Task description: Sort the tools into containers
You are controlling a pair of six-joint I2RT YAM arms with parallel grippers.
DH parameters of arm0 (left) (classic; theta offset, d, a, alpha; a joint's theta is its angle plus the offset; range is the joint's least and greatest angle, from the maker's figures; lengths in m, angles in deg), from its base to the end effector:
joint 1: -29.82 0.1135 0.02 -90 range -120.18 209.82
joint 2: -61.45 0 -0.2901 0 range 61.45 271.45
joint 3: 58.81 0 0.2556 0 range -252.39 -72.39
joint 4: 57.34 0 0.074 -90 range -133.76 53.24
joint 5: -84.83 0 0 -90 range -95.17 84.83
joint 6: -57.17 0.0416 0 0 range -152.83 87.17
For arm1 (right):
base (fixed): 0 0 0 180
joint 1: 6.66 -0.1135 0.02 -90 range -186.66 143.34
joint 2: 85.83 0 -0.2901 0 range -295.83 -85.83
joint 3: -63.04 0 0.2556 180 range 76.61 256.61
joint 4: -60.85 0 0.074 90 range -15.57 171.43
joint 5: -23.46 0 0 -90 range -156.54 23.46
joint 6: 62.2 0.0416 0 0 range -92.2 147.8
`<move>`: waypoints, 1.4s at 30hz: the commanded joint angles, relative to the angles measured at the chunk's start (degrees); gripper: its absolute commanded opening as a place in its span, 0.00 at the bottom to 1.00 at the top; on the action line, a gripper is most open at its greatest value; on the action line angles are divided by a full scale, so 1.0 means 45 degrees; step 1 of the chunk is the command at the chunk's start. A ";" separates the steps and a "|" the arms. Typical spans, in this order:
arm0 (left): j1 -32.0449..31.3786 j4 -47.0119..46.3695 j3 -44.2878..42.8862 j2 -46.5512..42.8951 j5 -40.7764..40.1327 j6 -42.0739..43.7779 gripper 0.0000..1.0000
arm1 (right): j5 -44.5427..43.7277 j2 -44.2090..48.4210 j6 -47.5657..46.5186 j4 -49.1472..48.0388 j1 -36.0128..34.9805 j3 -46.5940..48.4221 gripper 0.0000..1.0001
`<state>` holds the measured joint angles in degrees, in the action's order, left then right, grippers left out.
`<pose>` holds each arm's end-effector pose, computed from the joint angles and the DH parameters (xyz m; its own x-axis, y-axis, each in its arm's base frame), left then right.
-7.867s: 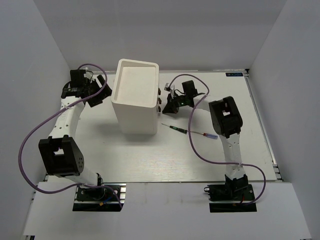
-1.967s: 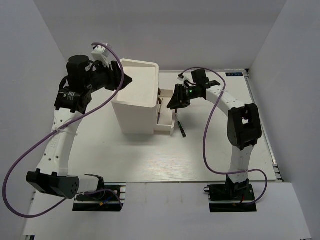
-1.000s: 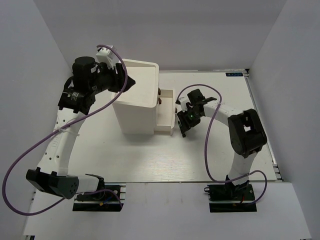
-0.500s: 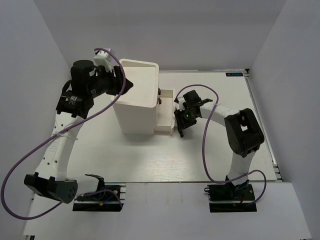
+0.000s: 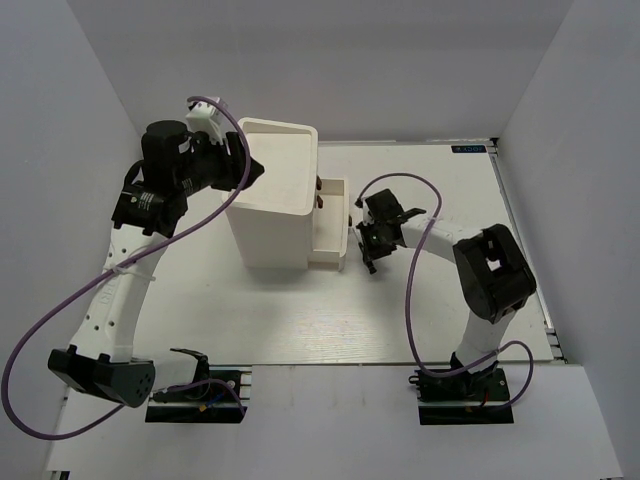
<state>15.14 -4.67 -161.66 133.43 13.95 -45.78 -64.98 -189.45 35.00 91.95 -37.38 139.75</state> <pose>0.2431 -0.0778 0.4784 -0.4697 -0.0958 -0.8776 0.4396 0.8367 -0.3266 0.3239 0.1938 0.1817 -0.7889 -0.3231 -0.5227 -0.4275 0.8996 0.0893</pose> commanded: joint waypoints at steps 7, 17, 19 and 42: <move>0.0176 0.0434 0.1615 -0.1134 -0.3327 -0.1048 0.64 | -0.0485 0.2787 0.0158 0.0894 0.1708 0.0519 0.00; 0.0859 0.0922 0.1732 -0.0899 -0.6355 -0.2239 0.70 | 0.4711 0.0743 0.0605 0.0384 0.1378 0.3741 0.00; 0.1228 0.0922 0.1733 -0.0899 -0.6357 -0.2355 0.70 | 0.4654 -0.0309 0.1014 0.0462 0.1181 0.4757 0.00; 0.3885 -0.1283 0.3022 0.1618 -0.2494 -0.2239 0.19 | 0.2416 0.0037 0.0259 0.1087 0.1807 0.5366 0.00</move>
<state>31.69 -7.27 -148.61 138.57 -3.10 -55.92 -44.47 -192.62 40.71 96.61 -30.32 165.98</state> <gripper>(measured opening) 0.195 0.009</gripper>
